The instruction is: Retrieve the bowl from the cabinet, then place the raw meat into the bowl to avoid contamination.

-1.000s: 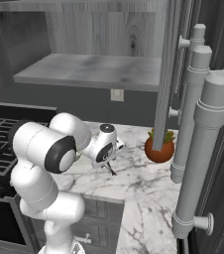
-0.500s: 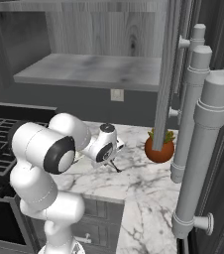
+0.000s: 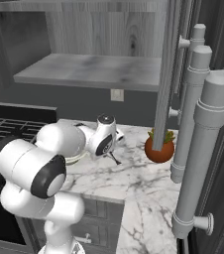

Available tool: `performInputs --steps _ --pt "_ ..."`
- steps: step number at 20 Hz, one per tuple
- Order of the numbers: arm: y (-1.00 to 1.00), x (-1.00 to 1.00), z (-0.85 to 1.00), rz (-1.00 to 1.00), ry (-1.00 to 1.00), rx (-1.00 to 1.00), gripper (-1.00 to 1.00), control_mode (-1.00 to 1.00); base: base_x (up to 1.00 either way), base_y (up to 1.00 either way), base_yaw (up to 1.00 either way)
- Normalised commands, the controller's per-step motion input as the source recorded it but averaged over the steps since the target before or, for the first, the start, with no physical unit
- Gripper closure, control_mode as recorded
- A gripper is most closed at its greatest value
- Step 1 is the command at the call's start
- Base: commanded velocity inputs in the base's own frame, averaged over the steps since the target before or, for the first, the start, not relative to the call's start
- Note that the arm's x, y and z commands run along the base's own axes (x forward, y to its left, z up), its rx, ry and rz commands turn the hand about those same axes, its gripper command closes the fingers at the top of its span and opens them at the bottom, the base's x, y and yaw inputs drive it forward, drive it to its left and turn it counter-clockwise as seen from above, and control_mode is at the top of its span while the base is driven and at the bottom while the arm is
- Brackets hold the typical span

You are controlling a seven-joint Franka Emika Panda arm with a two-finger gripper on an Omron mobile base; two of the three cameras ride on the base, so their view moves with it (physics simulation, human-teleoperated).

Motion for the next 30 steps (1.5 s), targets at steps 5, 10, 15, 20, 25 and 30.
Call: performInputs --steps 5,10,15,20,25,30 --pt "0.07 -0.03 0.69 0.03 -0.01 0.00 1.00 -1.00 0.00 0.00 0.00" --pt "0.33 0.00 0.30 0.06 -0.02 0.00 1.00 -1.00 0.00 0.00 0.00" --pt "0.50 -0.06 0.06 0.07 -0.07 0.00 1.00 -1.00 0.00 0.00 0.00" --pt "0.56 -0.06 0.00 0.06 -0.10 0.00 1.00 -1.00 0.00 0.00 0.00" --pt "0.68 -0.01 0.00 0.03 -0.10 0.00 1.00 -1.00 0.00 0.00 0.00" --pt "0.69 0.02 0.00 0.01 -0.09 0.00 1.00 -1.00 0.00 0.00 0.00"
